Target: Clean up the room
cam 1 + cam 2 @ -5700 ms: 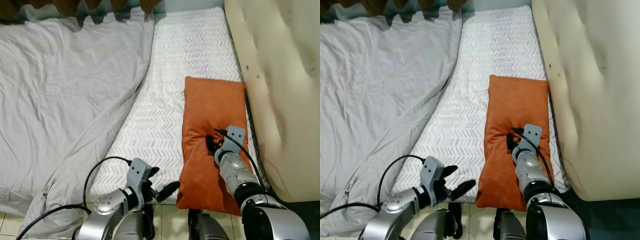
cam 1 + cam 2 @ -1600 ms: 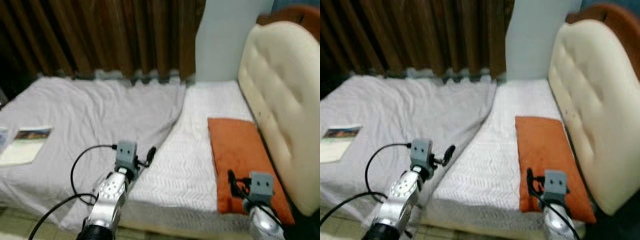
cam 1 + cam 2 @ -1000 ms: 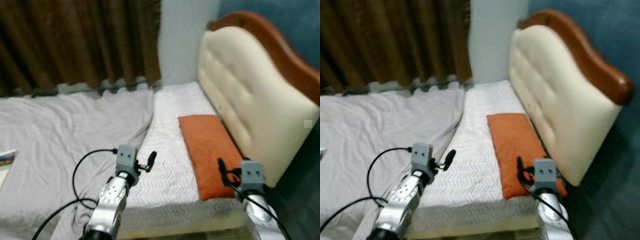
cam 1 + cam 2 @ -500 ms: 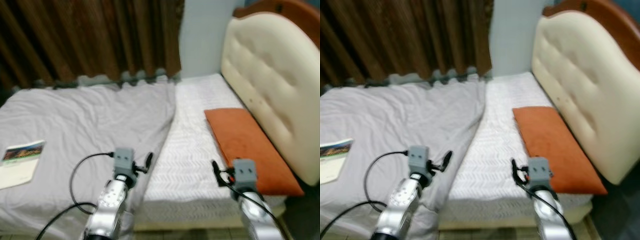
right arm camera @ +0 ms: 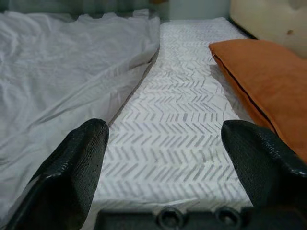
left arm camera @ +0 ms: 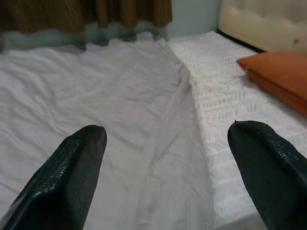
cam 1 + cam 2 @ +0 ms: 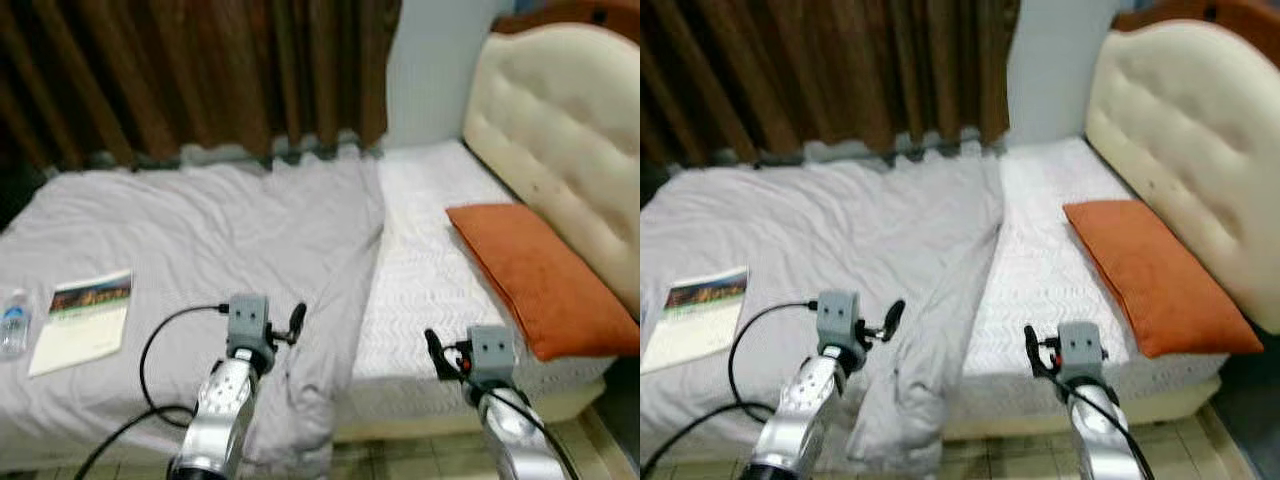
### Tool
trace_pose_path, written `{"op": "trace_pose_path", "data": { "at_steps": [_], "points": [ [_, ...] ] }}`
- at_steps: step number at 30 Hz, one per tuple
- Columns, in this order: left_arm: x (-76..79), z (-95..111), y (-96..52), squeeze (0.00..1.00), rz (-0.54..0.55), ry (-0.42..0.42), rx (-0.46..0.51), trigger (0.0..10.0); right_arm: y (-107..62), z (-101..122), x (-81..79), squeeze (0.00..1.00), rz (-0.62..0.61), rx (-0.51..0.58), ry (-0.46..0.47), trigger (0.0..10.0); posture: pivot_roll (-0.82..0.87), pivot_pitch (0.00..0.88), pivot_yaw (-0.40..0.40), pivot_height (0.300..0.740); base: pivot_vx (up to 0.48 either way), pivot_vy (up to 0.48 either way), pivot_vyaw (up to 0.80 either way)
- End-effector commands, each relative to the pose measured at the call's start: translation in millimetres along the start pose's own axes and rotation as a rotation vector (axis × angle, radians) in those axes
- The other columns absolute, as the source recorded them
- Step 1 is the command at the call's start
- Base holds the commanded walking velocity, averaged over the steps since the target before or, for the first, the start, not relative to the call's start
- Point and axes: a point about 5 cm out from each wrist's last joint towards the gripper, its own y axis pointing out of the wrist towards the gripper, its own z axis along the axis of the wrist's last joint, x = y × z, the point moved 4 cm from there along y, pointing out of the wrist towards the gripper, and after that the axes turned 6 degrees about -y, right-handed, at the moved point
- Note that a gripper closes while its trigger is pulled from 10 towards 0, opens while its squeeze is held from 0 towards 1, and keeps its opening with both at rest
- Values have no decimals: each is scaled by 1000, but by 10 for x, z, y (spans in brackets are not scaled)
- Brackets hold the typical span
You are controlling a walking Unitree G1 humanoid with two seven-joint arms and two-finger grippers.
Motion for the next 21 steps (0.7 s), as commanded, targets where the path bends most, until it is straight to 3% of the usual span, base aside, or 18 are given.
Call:
{"op": "trace_pose_path", "data": {
  "at_steps": [1,5,13,21],
  "points": [
    [-118,76,25,0,32,53,18,10000,36,87,-39,0,8,27,9,10000,-54,0,33,740,0,480,0],
    [-168,70,15,0,48,-1,7,10000,58,92,-92,0,24,28,18,10000,-41,0,35,740,0,480,647],
    [-176,108,42,0,41,23,9,10000,93,119,-167,0,46,35,21,10000,-33,0,35,740,0,480,512],
    [-249,98,18,0,58,9,4,10000,99,149,-177,0,51,57,57,10000,-16,0,27,740,0,480,0]
  ]
}}
